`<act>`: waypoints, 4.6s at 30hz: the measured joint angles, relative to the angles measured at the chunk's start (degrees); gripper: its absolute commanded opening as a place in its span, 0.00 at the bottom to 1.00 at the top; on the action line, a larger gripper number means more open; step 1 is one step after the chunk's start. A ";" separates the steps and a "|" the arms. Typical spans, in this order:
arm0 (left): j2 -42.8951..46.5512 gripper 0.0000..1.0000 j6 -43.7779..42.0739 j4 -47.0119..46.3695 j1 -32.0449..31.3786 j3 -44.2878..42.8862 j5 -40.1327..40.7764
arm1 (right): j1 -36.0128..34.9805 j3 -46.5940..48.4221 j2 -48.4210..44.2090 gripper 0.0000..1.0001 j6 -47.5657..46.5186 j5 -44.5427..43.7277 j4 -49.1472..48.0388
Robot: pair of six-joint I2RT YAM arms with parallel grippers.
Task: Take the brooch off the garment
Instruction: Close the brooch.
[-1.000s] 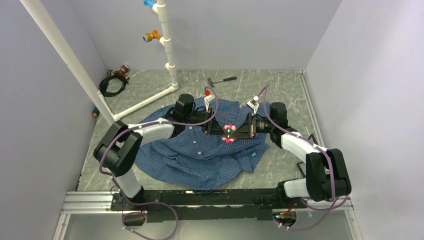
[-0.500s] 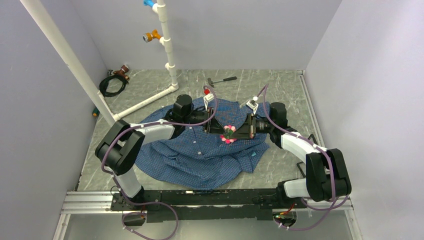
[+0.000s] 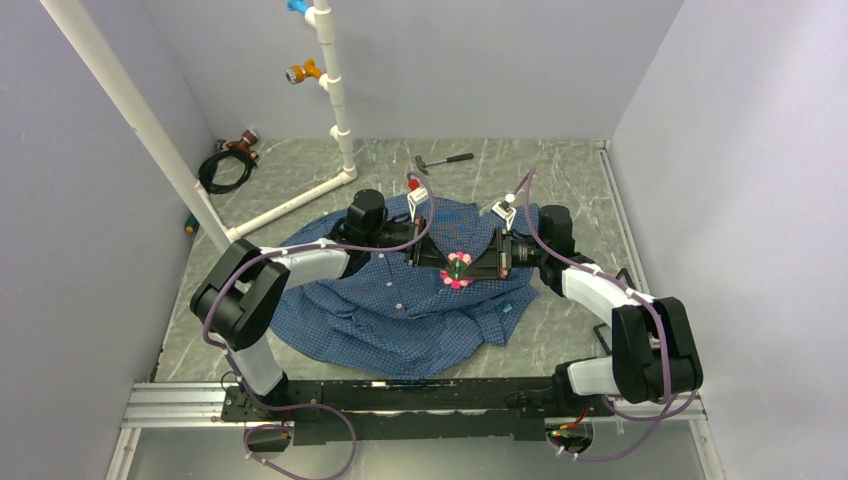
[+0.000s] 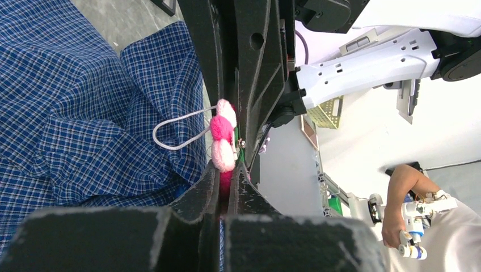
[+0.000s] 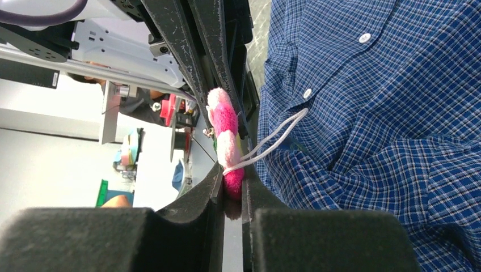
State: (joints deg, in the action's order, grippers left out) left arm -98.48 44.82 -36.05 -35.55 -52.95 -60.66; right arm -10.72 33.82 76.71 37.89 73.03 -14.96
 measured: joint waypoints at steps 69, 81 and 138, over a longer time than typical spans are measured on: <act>-2.08 0.00 4.61 -4.42 0.02 1.20 -1.38 | -1.49 1.84 -0.20 0.32 -5.38 -2.05 5.66; -2.08 0.00 4.59 -4.11 -0.07 1.20 -1.16 | -1.49 2.95 -0.24 0.41 -6.40 -2.27 6.95; -2.10 0.00 8.11 -7.56 0.33 2.51 -0.57 | -1.90 6.19 -0.02 0.18 -13.57 -3.32 13.92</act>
State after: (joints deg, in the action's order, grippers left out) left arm -100.57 52.93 -43.62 -35.22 -50.43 -61.23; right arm -12.62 40.01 76.69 24.32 69.71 -1.04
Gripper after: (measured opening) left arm 0.036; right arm 0.222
